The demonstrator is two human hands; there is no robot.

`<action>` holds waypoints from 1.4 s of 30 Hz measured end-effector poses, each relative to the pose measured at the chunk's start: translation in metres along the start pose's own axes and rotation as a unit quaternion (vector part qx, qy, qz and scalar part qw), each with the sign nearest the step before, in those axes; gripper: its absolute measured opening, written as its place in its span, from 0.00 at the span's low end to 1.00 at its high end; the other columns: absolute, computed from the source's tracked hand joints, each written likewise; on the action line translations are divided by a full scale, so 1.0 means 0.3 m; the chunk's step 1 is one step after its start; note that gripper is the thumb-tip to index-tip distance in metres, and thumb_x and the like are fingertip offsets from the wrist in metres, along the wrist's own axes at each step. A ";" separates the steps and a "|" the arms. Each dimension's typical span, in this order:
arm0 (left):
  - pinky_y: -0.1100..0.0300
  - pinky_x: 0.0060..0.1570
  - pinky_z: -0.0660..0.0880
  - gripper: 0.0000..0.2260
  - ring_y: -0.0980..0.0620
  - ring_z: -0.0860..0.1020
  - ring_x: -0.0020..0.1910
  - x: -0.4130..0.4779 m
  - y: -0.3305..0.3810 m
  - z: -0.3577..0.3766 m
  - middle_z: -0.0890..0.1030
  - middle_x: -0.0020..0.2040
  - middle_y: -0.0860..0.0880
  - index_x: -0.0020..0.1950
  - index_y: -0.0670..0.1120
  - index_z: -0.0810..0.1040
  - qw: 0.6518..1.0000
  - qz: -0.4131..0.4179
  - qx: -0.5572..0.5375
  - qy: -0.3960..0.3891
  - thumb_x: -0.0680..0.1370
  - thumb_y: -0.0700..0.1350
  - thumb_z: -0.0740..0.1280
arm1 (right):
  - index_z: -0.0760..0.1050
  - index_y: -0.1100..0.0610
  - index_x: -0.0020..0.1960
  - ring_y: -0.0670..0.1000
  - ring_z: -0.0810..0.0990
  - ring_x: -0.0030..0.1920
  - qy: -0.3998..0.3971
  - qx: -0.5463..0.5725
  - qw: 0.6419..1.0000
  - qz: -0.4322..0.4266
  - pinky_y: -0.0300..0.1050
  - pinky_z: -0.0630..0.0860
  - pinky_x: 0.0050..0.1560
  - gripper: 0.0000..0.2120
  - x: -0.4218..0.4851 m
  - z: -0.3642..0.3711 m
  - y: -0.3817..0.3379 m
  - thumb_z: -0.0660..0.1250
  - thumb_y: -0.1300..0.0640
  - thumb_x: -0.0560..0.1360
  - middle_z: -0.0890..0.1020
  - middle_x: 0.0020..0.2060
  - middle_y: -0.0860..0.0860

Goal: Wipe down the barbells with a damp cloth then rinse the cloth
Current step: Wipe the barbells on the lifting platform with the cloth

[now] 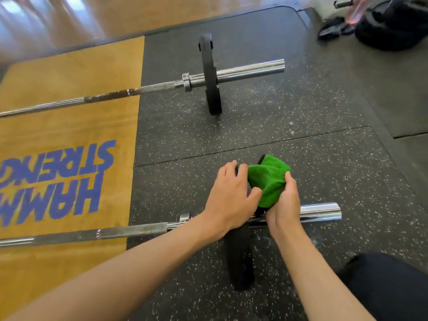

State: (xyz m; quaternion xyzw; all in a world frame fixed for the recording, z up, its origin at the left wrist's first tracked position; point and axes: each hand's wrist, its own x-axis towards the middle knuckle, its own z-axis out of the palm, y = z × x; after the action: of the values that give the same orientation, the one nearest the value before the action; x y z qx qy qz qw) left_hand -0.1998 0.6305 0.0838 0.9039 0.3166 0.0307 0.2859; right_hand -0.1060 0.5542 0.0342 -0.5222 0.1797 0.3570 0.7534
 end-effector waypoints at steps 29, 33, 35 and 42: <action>0.45 0.76 0.57 0.38 0.40 0.58 0.78 -0.378 -0.808 -0.172 0.59 0.80 0.40 0.80 0.47 0.55 0.949 0.100 0.251 -0.159 0.79 0.71 0.50 | 0.83 0.59 0.58 0.56 0.82 0.61 -0.084 0.071 0.984 -0.138 0.55 0.74 0.67 0.19 -0.512 0.290 0.336 0.55 0.53 0.82 0.85 0.57 0.57; 0.44 0.78 0.52 0.40 0.39 0.54 0.80 -0.383 -0.780 -0.098 0.55 0.81 0.39 0.82 0.46 0.51 0.945 0.098 0.270 -0.155 0.78 0.70 0.49 | 0.86 0.55 0.42 0.44 0.84 0.46 0.008 -0.134 0.964 -0.229 0.43 0.77 0.53 0.19 -0.484 0.204 0.444 0.57 0.55 0.82 0.87 0.41 0.47; 0.44 0.79 0.50 0.40 0.39 0.53 0.80 -0.376 -0.766 -0.079 0.54 0.81 0.39 0.82 0.45 0.48 0.941 0.098 0.277 -0.166 0.79 0.69 0.53 | 0.84 0.56 0.46 0.47 0.83 0.44 0.021 -0.246 0.925 -0.288 0.44 0.77 0.49 0.20 -0.468 0.163 0.494 0.54 0.54 0.82 0.86 0.41 0.50; 0.47 0.77 0.56 0.35 0.41 0.62 0.75 -0.363 -0.755 -0.063 0.64 0.75 0.42 0.80 0.44 0.55 0.961 0.078 0.219 -0.149 0.80 0.62 0.60 | 0.74 0.55 0.50 0.47 0.77 0.43 0.093 -0.392 0.826 -0.394 0.51 0.75 0.47 0.14 -0.349 0.118 0.604 0.52 0.53 0.85 0.79 0.41 0.47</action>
State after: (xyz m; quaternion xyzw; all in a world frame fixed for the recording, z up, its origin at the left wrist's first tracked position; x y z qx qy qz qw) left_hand -0.4168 0.7197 -0.0081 0.9608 0.1976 -0.1521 0.1214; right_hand -0.3124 0.5860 -0.0039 -0.8306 -0.1272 0.0204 0.5418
